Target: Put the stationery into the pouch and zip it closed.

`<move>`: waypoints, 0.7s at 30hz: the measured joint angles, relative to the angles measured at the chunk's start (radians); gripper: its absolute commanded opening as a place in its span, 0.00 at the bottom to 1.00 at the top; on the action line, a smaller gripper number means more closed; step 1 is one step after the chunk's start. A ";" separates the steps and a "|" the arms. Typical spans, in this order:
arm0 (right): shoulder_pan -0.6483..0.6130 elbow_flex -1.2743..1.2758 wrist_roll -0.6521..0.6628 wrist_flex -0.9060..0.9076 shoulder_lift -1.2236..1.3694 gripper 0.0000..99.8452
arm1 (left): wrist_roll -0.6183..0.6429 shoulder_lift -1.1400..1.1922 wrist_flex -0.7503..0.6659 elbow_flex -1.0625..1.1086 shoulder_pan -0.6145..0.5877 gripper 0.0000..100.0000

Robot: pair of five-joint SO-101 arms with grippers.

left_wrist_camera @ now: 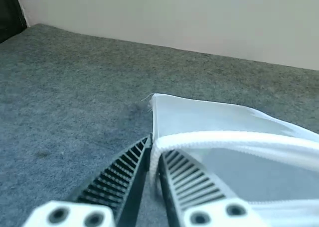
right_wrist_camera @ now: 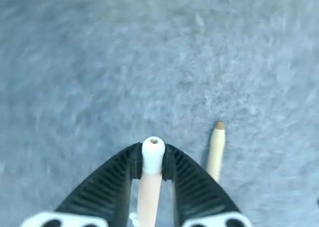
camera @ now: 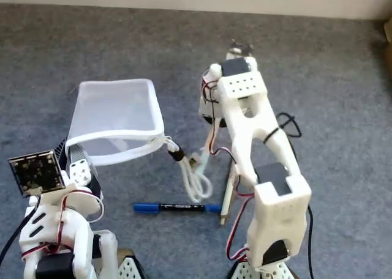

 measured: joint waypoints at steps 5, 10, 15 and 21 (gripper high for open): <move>0.002 0.000 0.046 0.017 -0.107 0.01 | 0.000 0.000 0.000 -0.052 0.000 0.01; 0.015 0.000 0.052 0.018 -0.267 0.01 | 0.008 -0.002 0.000 -0.104 0.017 0.01; 0.025 0.000 0.054 0.049 -0.466 0.01 | 0.009 -0.002 0.000 -0.157 0.058 0.01; 0.029 0.000 0.054 0.055 -0.704 0.01 | 0.009 0.195 0.000 -0.305 0.161 0.01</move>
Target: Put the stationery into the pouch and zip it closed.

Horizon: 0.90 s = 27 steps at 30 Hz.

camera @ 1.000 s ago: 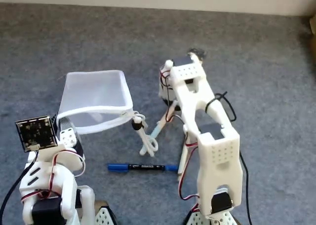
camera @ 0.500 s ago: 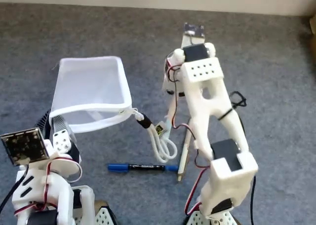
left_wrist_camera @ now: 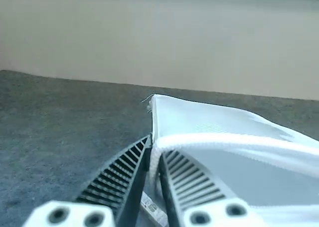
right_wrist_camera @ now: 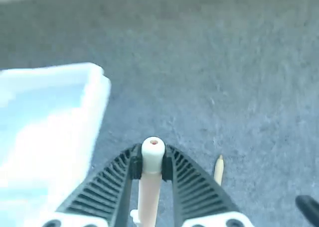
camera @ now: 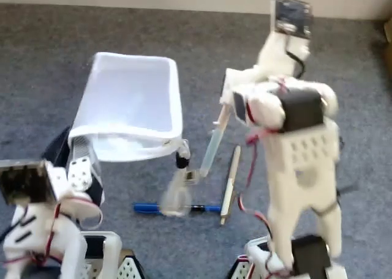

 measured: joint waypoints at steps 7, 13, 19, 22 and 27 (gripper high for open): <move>0.000 -0.002 0.000 0.000 -0.196 0.01 | 0.000 0.385 0.123 -0.305 0.140 0.01; 0.000 -0.002 0.000 -0.025 -0.287 0.01 | 0.052 0.661 0.219 -0.509 0.227 0.01; 0.002 -0.002 0.003 -0.180 -0.377 0.01 | 0.063 0.890 0.265 -0.649 0.233 0.01; 0.000 -0.002 0.003 -0.233 -0.405 0.01 | 0.063 0.999 0.301 -0.697 0.235 0.01; 0.000 -0.002 0.003 -0.321 -0.428 0.00 | 0.063 1.129 0.322 -0.743 0.235 0.01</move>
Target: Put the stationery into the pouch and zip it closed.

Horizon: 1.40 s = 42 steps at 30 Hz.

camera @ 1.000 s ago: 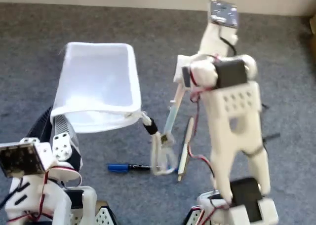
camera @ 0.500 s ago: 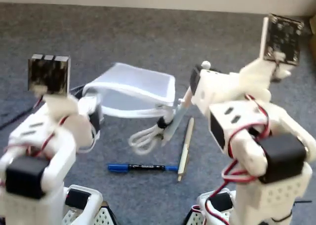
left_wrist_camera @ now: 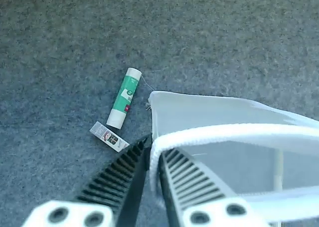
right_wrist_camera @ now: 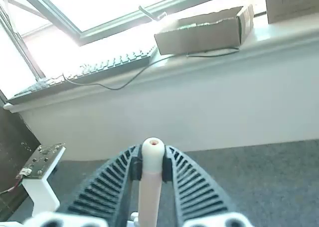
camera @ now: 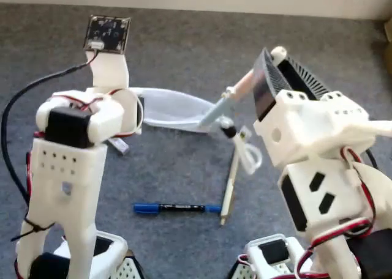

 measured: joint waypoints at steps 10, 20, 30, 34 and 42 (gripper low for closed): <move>0.000 0.032 0.044 -0.160 -0.002 0.00 | 0.000 0.069 0.000 -0.034 0.055 0.01; -0.015 0.410 0.147 -0.466 0.009 0.00 | -0.002 0.095 -0.002 -0.049 0.055 0.01; -0.175 0.433 0.244 -0.486 0.008 0.00 | -0.002 0.097 -0.002 -0.049 0.055 0.01; -0.212 0.433 0.247 -0.486 0.008 0.00 | -0.002 0.097 -0.002 -0.049 0.049 0.01; -0.244 0.511 0.247 -0.522 0.009 0.00 | -0.002 0.110 -0.002 -0.051 0.023 0.01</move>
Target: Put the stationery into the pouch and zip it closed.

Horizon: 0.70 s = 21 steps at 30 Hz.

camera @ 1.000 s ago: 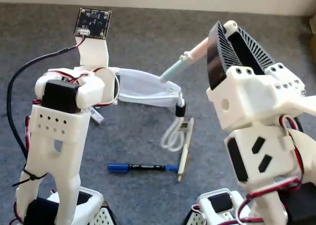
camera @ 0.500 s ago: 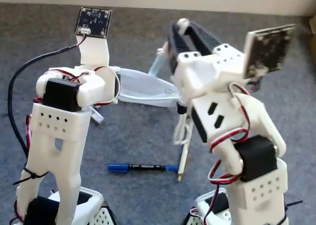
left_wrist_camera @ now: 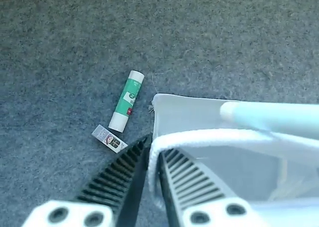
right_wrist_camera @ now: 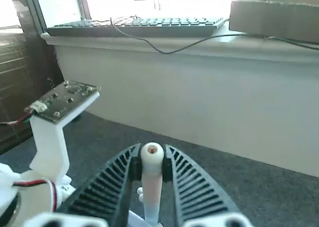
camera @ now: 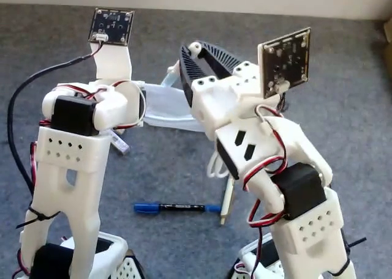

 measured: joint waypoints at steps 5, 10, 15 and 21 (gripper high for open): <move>-0.006 -0.011 0.000 -0.052 -0.002 0.00 | 0.000 0.000 0.000 0.000 0.000 0.01; -0.009 -0.074 0.000 -0.041 -0.002 0.00 | 0.000 0.000 0.000 0.000 0.000 0.01; -0.009 -0.192 0.000 0.074 -0.002 0.00 | 0.000 0.000 0.000 0.000 0.000 0.01; -0.009 -0.288 0.000 0.187 -0.003 0.00 | 0.000 0.000 0.000 0.000 0.000 0.01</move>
